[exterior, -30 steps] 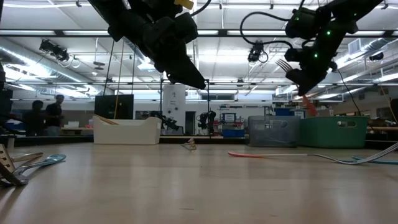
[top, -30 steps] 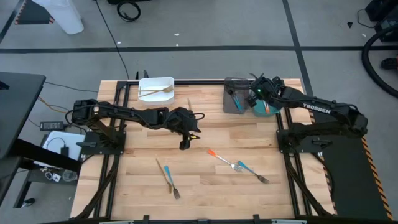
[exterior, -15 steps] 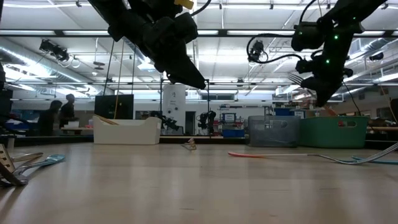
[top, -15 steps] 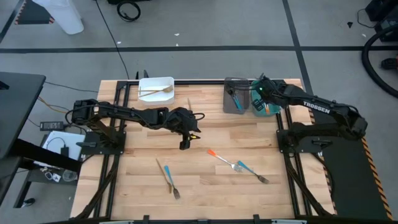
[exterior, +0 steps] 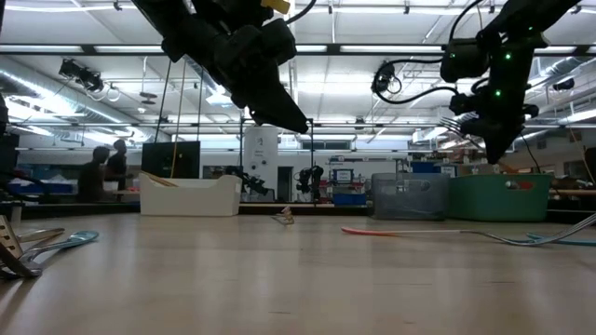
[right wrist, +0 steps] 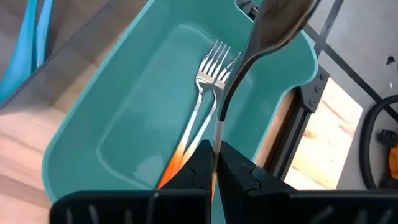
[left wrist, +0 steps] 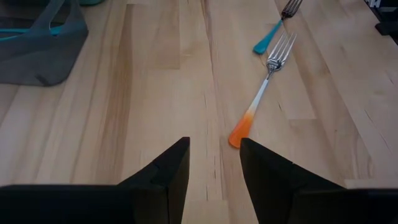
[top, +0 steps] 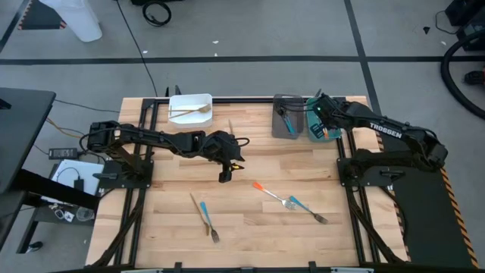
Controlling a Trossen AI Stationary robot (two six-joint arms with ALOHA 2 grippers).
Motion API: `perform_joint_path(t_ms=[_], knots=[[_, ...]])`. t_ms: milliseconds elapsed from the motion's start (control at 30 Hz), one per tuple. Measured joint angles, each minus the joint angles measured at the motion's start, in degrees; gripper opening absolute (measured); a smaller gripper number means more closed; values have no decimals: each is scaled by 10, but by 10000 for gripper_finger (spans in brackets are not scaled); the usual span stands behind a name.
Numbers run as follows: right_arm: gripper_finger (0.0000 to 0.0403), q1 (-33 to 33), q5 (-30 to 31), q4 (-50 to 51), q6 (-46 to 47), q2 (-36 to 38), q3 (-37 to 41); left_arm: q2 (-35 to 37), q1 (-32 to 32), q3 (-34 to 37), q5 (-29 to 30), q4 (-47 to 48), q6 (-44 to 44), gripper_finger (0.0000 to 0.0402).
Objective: Sort silverware by color (type)
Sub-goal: Put the left orange fork into the green bin, then put the top gold fork into the white bin
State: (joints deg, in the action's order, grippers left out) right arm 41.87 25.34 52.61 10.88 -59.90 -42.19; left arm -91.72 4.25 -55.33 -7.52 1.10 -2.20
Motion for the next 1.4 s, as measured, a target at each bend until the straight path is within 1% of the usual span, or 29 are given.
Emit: perform_joint_path(t_ms=[133,267,400,500,867,933,1100,1300,1400], knots=[[17,0,-13,3,14,0,0,0,0,0,0,5,0,150],[31,0,-17,8,27,0,0,0,0,0,0,11,0,150],[47,0,-53,10,30,0,0,0,0,0,0,17,0,150],[50,0,-69,12,35,0,0,0,0,0,0,18,0,150],[52,0,-61,14,44,0,0,0,0,0,0,19,0,150],[52,0,-74,14,46,0,0,0,0,0,0,23,0,150],[52,-4,-129,6,46,0,-1,0,-7,0,-14,57,-2,150],[52,-31,-134,-27,52,0,-1,0,-21,0,-18,102,-19,150],[51,-50,-150,-57,44,0,-1,0,-30,0,-18,118,-19,150]])
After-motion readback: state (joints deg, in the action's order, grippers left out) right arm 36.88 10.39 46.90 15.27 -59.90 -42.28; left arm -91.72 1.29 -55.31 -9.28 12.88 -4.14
